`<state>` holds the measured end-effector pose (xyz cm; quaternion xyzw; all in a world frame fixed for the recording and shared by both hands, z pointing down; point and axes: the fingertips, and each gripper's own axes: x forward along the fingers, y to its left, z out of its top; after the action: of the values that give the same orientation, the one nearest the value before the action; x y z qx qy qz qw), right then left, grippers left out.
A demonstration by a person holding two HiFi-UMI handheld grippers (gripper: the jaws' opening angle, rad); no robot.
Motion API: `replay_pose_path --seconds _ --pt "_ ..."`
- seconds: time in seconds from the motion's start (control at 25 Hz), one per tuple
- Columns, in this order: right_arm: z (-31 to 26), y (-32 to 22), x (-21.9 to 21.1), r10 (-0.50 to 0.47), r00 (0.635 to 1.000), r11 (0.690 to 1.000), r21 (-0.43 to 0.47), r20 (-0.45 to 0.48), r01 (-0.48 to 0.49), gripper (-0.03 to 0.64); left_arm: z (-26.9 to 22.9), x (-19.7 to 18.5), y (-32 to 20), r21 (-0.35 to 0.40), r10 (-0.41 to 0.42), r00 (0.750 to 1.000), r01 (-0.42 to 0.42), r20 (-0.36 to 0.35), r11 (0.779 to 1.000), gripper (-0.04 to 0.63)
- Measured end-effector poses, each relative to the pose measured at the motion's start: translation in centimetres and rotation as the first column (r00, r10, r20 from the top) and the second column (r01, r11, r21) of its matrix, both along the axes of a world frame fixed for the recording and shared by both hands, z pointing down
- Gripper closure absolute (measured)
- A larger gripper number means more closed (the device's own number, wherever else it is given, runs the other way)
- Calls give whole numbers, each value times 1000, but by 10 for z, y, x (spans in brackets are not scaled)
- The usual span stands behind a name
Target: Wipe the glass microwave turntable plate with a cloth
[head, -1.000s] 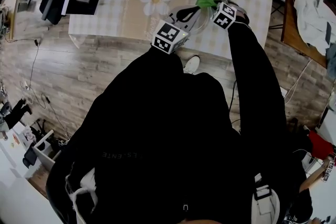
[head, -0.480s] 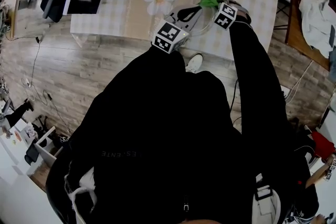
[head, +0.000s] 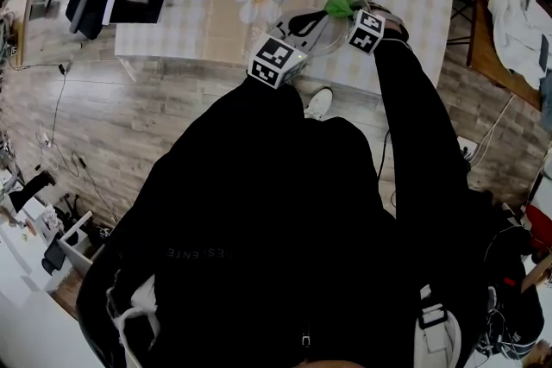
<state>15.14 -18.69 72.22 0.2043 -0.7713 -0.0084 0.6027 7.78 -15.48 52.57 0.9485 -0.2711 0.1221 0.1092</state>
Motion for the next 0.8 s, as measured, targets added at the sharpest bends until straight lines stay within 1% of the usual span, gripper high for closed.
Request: replay_pose_path --seconds 0.32,0.8 --pt "1 33 -6 -62 998 998 -24 1 62 518 -1 1 16 8 -8 1000 8 -2 1000 574" --pt "1 86 -23 -134 991 990 -47 26 135 518 -5 7 39 20 -7 1000 7 -2 1000 574"
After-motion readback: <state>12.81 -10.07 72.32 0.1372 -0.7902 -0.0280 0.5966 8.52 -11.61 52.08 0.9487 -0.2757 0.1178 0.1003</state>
